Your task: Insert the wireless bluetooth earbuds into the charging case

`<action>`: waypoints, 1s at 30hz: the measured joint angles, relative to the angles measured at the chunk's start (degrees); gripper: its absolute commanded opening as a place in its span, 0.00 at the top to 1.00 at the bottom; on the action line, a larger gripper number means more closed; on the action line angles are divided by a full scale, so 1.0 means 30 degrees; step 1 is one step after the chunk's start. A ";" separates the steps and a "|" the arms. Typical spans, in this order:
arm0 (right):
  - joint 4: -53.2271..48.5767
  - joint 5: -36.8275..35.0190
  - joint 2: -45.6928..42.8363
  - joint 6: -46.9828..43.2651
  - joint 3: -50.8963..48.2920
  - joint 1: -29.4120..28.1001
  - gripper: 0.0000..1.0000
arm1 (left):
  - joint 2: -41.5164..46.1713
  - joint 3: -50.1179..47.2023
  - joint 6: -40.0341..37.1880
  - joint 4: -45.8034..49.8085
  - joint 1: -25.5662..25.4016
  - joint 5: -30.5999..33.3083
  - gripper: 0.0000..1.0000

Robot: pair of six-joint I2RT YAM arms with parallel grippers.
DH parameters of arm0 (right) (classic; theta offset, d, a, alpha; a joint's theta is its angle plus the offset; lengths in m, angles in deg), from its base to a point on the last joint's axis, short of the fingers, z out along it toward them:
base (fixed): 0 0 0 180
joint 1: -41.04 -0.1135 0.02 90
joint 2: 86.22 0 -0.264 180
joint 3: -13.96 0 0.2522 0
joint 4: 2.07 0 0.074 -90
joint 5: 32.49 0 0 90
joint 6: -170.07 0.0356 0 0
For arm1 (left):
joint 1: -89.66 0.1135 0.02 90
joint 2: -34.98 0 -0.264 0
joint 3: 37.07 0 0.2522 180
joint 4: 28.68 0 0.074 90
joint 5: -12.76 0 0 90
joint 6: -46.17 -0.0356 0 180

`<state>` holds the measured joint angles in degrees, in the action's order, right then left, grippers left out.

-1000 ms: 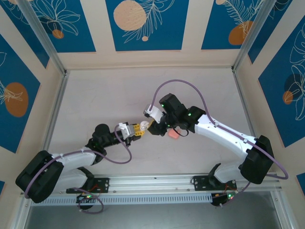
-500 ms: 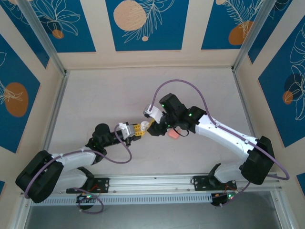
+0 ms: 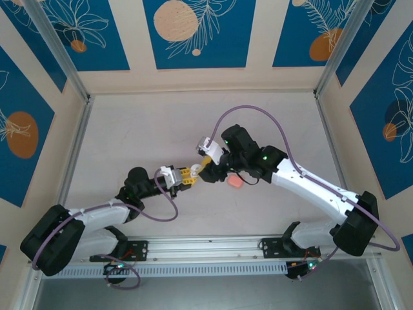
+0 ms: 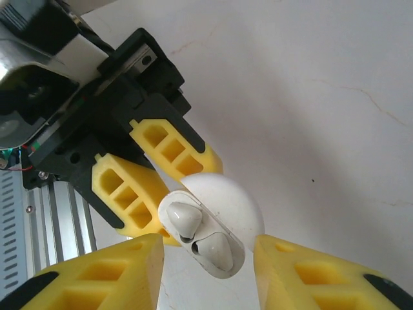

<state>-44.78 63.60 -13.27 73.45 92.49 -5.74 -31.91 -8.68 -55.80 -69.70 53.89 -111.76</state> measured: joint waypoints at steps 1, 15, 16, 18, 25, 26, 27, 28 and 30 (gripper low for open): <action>0.0146 0.0058 -0.0153 0.0131 -0.0117 0.0029 0.58 | 0.0000 0.0000 0.0000 0.0007 0.0000 0.0000 0.83; 0.3490 0.2601 -0.3781 0.4510 -0.4342 0.3118 0.57 | 0.0000 0.0000 0.0051 -0.0007 0.0000 -0.0109 0.83; 0.4007 0.3126 -0.4044 0.5020 -0.4874 0.3585 0.56 | 0.0000 0.0000 0.0168 -0.0015 0.0000 -0.0204 0.83; 0.4918 0.4189 -0.4379 0.5909 -0.5697 0.4350 0.55 | 0.0000 0.0000 0.0372 -0.0124 0.0000 -0.0401 0.83; 0.7606 0.7628 -0.3971 0.7985 -0.6426 0.5377 0.52 | -0.0007 0.0138 0.1056 -0.0801 0.0000 -0.1122 0.83; 0.7868 0.7941 -0.3803 0.8102 -0.6426 0.5377 0.51 | -0.0007 0.0175 0.1158 -0.0896 0.0000 -0.1195 0.82; 0.8167 0.8306 -0.3548 0.8240 -0.6419 0.5377 0.51 | -0.0007 0.0226 0.1246 -0.0969 0.0000 -0.1304 0.83; 0.8400 0.8655 -0.3242 0.8357 -0.6397 0.5377 0.51 | -0.0007 0.0299 0.1348 -0.1049 0.0000 -0.1384 0.82; 0.8626 0.9158 -0.2652 0.8459 -0.6309 0.5370 0.51 | -0.0007 0.0357 0.1523 -0.1239 0.0000 -0.1501 0.83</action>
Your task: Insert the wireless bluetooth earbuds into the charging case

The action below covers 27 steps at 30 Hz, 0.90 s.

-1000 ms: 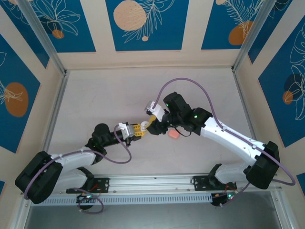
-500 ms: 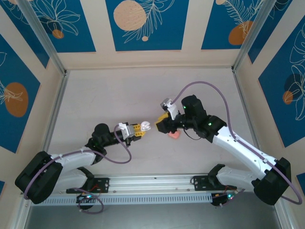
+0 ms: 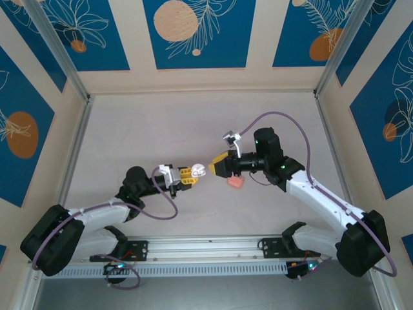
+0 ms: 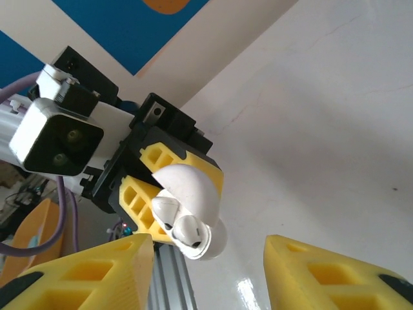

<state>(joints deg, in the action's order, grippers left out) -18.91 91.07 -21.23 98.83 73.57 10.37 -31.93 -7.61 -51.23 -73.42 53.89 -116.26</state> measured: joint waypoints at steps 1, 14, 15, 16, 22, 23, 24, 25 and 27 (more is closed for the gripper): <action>0.0087 0.0233 0.0321 0.0051 0.0080 0.0000 0.51 | -0.0015 0.0000 0.0073 -0.0153 0.0000 -0.0058 0.83; 0.0889 0.2229 0.2652 0.0109 0.1617 -0.0670 0.50 | -0.0248 0.0168 0.0503 -0.0736 0.0000 -0.0488 0.82; 0.0896 0.2361 0.2761 0.0109 0.1668 -0.0714 0.50 | -0.0248 0.0211 0.0503 -0.0736 0.0000 -0.0488 0.82; 0.0896 0.2441 0.2885 0.0109 0.1727 -0.0780 0.50 | -0.0248 0.0233 0.0503 -0.0743 0.0000 -0.0488 0.83; 0.0874 0.2841 0.3351 0.0029 0.1960 -0.0991 0.52 | -0.0248 0.0255 0.0495 -0.0765 0.0000 -0.0481 0.82; 0.0882 0.2885 0.3351 0.0015 0.1960 -0.0998 0.53 | -0.0248 0.0255 0.0495 -0.0765 0.0000 -0.0481 0.82; 0.0889 0.2914 0.3351 -0.0044 0.1960 -0.1027 0.54 | -0.0248 0.0255 0.0495 -0.0765 0.0000 -0.0481 0.82; 0.0903 0.2936 0.3344 -0.0044 0.1960 -0.1049 0.55 | -0.0248 0.0255 0.0495 -0.0765 0.0000 -0.0474 0.82; 0.0933 0.2980 0.3300 -0.0044 0.1960 -0.1042 0.57 | -0.0248 0.0248 0.0488 -0.0765 0.0000 -0.0466 0.82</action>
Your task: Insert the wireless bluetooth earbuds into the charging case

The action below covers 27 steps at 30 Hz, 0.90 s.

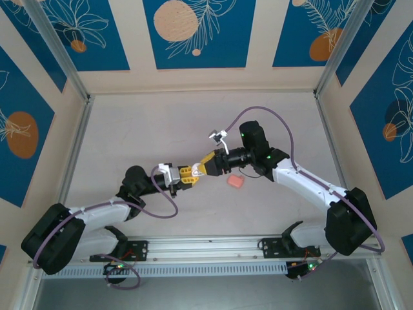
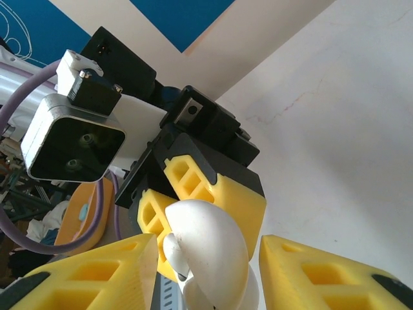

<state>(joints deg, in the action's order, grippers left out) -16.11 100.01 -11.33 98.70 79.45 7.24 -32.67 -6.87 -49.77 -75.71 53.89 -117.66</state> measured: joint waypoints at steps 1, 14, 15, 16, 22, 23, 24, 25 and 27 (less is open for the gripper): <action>0.0029 0.0007 -0.0044 0.0000 0.0000 0.0000 0.57 | 0.0000 0.0000 0.0000 0.0000 0.0000 0.0007 0.82; 0.0787 -0.0160 -0.2448 -0.0342 -0.1020 0.0022 0.58 | 0.0036 0.0000 -0.0066 0.0058 0.0000 0.0197 0.82; 0.0678 -0.0321 -0.2652 -0.0583 -0.1086 0.0022 0.58 | 0.0036 0.0000 -0.0066 0.0058 0.0000 0.0197 0.82; 0.0605 -0.0561 -0.2914 -0.0896 -0.1202 0.0073 0.57 | 0.0044 0.0000 -0.0066 0.0058 0.0000 0.0197 0.82; 0.0270 -0.1800 -0.5472 -0.4284 -0.2535 0.0270 0.52 | 0.0495 0.0000 -0.0058 0.0117 0.0000 0.0160 0.82; 0.0240 -0.1902 -0.5770 -0.4969 -0.2688 0.0270 0.51 | 0.0546 0.0000 -0.0051 0.0109 0.0000 0.0131 0.82; 0.0226 -0.1953 -0.6003 -0.5785 -0.2827 0.0270 0.50 | 0.0627 0.0000 -0.0051 0.0117 0.0000 0.0117 0.82; 0.0211 -0.1945 -0.6149 -0.6630 -0.2922 0.0270 0.50 | 0.0670 0.0000 -0.0044 0.0109 0.0000 0.0117 0.82; 0.0160 -0.1836 -0.6193 -0.8364 -0.3060 0.0270 0.49 | 0.0743 0.0000 -0.0036 0.0117 0.0000 0.0095 0.82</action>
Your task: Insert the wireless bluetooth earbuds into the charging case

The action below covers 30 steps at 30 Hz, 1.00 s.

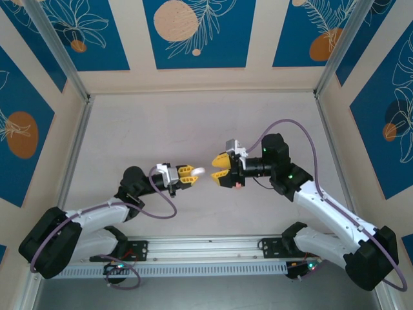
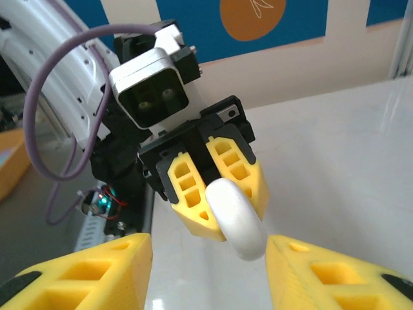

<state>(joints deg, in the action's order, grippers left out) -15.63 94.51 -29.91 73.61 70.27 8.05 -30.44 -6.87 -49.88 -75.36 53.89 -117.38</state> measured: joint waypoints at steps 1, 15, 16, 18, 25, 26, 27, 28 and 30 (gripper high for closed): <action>-0.0146 0.0058 0.0058 -0.1020 -0.0029 0.0000 0.49 | 0.0036 0.0000 0.0029 -0.0007 0.0000 -0.0051 0.83; -0.1406 0.0197 0.3461 -0.8145 0.1545 -0.0772 0.51 | 0.0138 0.0000 0.0350 -0.0007 0.0000 -0.0270 0.82; -0.1406 0.0255 0.3621 -0.8313 0.1668 -0.0809 0.52 | 0.0146 0.0000 0.0364 -0.0007 0.0000 -0.0270 0.82; -0.1384 0.0342 0.3927 -0.8524 0.1872 -0.0860 0.54 | 0.0153 0.0000 0.0372 -0.0007 0.0000 -0.0270 0.82; -0.1523 0.0772 0.4707 -0.9209 0.2506 -0.0911 0.67 | 0.0175 0.0000 0.0401 -0.0007 0.0000 -0.0270 0.83; -0.1559 0.0845 0.4816 -0.9340 0.2579 -0.0947 0.70 | 0.0175 0.0000 0.0401 -0.0007 0.0000 -0.0270 0.83; -0.1668 0.0911 0.4903 -0.9500 0.2652 -0.1005 0.72 | 0.0175 0.0000 0.0401 -0.0007 0.0000 -0.0255 0.82; -0.1734 0.0969 0.4969 -0.9668 0.2688 -0.1078 0.74 | 0.0175 0.0000 0.0401 -0.0007 0.0000 -0.0270 0.82; -0.1887 0.0998 0.5056 -0.9923 0.2754 -0.1115 0.78 | 0.0189 -0.0029 0.0401 0.0066 0.0007 -0.0328 0.82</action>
<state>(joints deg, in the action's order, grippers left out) -21.29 97.50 -14.74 43.84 78.53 4.70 -29.88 -6.95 -48.67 -75.17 53.91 -118.36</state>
